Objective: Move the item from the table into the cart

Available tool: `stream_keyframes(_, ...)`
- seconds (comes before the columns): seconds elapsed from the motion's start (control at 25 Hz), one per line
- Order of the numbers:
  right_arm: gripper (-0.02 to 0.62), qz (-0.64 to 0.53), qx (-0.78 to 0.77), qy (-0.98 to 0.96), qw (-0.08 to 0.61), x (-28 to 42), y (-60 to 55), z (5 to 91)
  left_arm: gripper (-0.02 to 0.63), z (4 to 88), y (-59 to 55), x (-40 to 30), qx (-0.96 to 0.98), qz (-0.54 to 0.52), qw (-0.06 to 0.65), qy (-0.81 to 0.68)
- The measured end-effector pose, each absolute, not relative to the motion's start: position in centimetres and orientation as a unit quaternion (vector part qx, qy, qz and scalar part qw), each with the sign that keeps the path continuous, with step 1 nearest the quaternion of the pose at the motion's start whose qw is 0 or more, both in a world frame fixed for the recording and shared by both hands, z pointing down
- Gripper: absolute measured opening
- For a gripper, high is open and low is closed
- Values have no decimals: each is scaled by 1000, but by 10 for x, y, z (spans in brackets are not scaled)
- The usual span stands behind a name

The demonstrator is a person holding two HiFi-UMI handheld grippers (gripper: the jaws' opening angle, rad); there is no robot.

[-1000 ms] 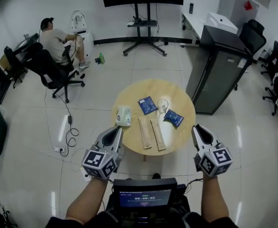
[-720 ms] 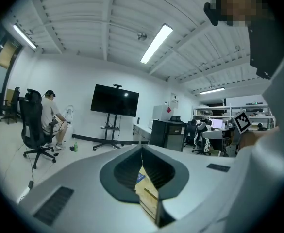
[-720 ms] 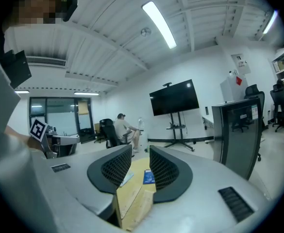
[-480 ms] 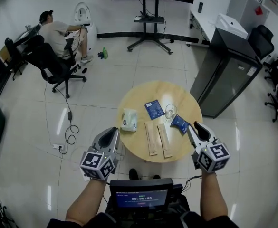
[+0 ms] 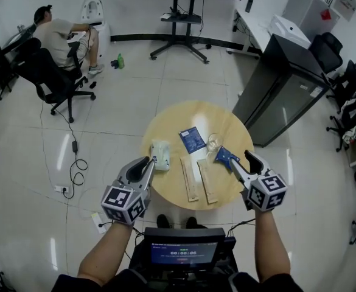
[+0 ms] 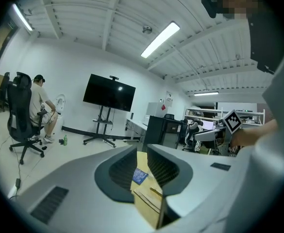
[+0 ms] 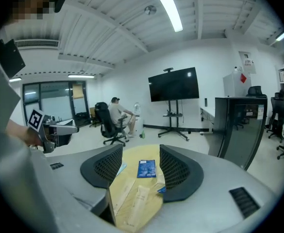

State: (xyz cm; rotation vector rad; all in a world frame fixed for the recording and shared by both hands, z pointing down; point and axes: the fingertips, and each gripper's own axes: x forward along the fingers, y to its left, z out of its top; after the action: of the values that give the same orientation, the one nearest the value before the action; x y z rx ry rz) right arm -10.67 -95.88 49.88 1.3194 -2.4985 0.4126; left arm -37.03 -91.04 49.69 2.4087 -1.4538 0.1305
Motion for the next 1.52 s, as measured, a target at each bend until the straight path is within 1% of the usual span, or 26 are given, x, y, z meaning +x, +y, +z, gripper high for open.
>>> stream_keyframes(0.16, 245, 152, 420, -875, 185, -107, -987, 527, 77, 511, -933, -351, 840, 61, 169, -512)
stream_keyframes(0.24, 245, 151, 405, -878, 206, -101, -1004, 540, 95, 518, -946, -339, 835, 70, 176, -517)
stream_keyframes(0.36, 244, 153, 392, -877, 231, -88, -1029, 561, 97, 532, -962, -321, 833, 79, 189, -514)
stream_keyframes(0.44, 316, 157, 383, -875, 253, -82, -1044, 578, 98, 540, -973, -312, 830, 85, 197, -514)
stream_keyframes(0.52, 342, 160, 371, -873, 274, -79, -1055, 598, 97, 547, -985, -304, 829, 91, 200, -515)
stream_keyframes(0.68, 342, 174, 337, -866, 325, -75, -1068, 651, 97, 567, -1002, -290, 827, 101, 213, -510)
stream_keyframes(0.84, 342, 181, 323, -858, 355, -72, -1081, 681, 97, 584, -1021, -285, 826, 110, 220, -507)
stream_keyframes(1.04, 342, 200, 308, -817, 444, -42, -1096, 748, 97, 614, -1039, -275, 820, 131, 235, -505)
stream_keyframes(1.28, 342, 199, 273, -816, 469, -35, -1113, 825, 97, 655, -1060, -268, 815, 143, 241, -507)
stream_keyframes(1.4, 342, 203, 261, -812, 481, -31, -1124, 848, 97, 666, -1071, -260, 813, 152, 249, -503)
stream_keyframes(1.48, 342, 209, 271, -811, 475, -28, -1134, 857, 97, 672, -1076, -256, 813, 153, 252, -502)
stream_keyframes(1.52, 331, 212, 280, -811, 468, -27, -1139, 859, 97, 674, -1078, -255, 813, 152, 253, -501)
